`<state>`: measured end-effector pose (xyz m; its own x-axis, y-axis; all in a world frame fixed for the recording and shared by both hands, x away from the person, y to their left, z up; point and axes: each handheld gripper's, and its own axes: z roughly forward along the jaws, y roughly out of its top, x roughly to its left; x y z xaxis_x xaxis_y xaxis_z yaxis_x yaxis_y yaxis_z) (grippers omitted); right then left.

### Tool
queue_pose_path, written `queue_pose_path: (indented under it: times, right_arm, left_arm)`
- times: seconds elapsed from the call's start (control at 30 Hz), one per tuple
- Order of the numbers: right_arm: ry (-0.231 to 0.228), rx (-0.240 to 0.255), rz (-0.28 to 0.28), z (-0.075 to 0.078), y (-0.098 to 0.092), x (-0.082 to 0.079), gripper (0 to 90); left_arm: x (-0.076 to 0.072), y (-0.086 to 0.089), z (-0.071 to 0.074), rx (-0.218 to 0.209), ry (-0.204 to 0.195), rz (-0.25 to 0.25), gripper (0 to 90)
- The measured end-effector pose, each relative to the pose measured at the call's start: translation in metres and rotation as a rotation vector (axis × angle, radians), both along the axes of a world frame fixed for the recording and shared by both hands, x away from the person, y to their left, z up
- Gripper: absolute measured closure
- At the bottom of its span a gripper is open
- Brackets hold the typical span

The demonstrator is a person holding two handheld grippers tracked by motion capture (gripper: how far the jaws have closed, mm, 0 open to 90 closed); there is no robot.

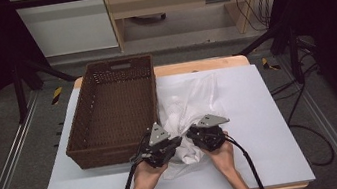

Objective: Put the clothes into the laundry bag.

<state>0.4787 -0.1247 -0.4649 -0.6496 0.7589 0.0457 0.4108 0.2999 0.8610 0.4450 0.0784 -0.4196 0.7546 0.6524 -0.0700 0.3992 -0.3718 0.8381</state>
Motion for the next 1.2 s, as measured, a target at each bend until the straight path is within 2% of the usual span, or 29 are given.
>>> queue_pose_path:
  times: [0.1, 0.2, 0.27, 0.37, 0.47, 0.57, 0.6, 0.63, 0.67, 0.7, 0.8, 0.9, 1.03, 1.1, 1.2]
  right_arm:
    - [-0.044, -0.003, 0.005, 0.012, -0.008, -0.013, 64.0]
    - [-0.049, 0.032, 0.003, 0.023, -0.025, -0.025, 57.0]
    - [-0.052, 0.045, -0.025, 0.029, -0.038, -0.030, 53.4]
    - [-0.032, 0.045, -0.085, 0.029, -0.054, -0.025, 45.7]
    - [0.020, 0.054, -0.082, 0.017, -0.056, -0.012, 44.6]
    - [0.028, 0.071, -0.036, 0.009, -0.050, -0.003, 57.2]
    - [0.024, 0.063, -0.026, 0.008, -0.047, -0.001, 64.6]
    - [0.012, 0.027, -0.035, 0.007, -0.043, -0.002, 73.8]
    - [0.005, 0.005, -0.026, 0.008, -0.041, -0.003, 79.4]
    - [0.005, 0.010, -0.016, 0.008, -0.039, -0.004, 85.3]
    - [0.003, 0.019, 0.035, 0.011, -0.033, -0.010, 88.1]
    - [0.008, 0.000, 0.049, 0.010, -0.025, -0.011, 88.3]
    - [0.031, 0.008, 0.069, 0.011, -0.018, -0.009, 88.4]
    - [0.022, -0.022, 0.051, 0.011, -0.012, -0.007, 88.4]
    - [0.025, -0.058, -0.043, 0.007, -0.006, 0.005, 88.4]
  left_arm:
    - [0.001, 0.001, -0.002, 0.003, 0.002, 0.007, 87.9]
    - [0.002, 0.002, -0.002, 0.003, 0.001, 0.013, 87.9]
    - [0.002, 0.002, -0.002, 0.005, -0.001, 0.013, 87.9]
    - [0.002, 0.001, -0.003, 0.010, -0.001, 0.009, 87.9]
    - [0.002, 0.000, -0.004, 0.015, 0.000, 0.008, 87.9]
    - [0.002, 0.000, -0.003, 0.013, -0.001, 0.008, 87.9]
    - [0.002, 0.001, -0.003, 0.014, -0.002, 0.010, 87.9]
    - [0.002, 0.002, -0.002, 0.008, -0.002, 0.014, 87.9]
    - [0.002, 0.002, -0.002, 0.006, -0.002, 0.016, 87.9]
    - [0.002, 0.003, -0.001, 0.006, -0.007, 0.019, 87.9]
    - [0.003, 0.004, 0.003, 0.000, -0.011, 0.026, 87.9]
    - [0.002, 0.004, 0.006, -0.007, -0.017, 0.024, 87.9]
    - [0.003, 0.005, 0.010, -0.013, -0.027, 0.021, 87.9]
    - [0.003, 0.005, 0.009, -0.006, -0.024, 0.011, 88.0]
    - [-0.001, 0.004, 0.006, 0.001, -0.017, -0.011, 88.0]
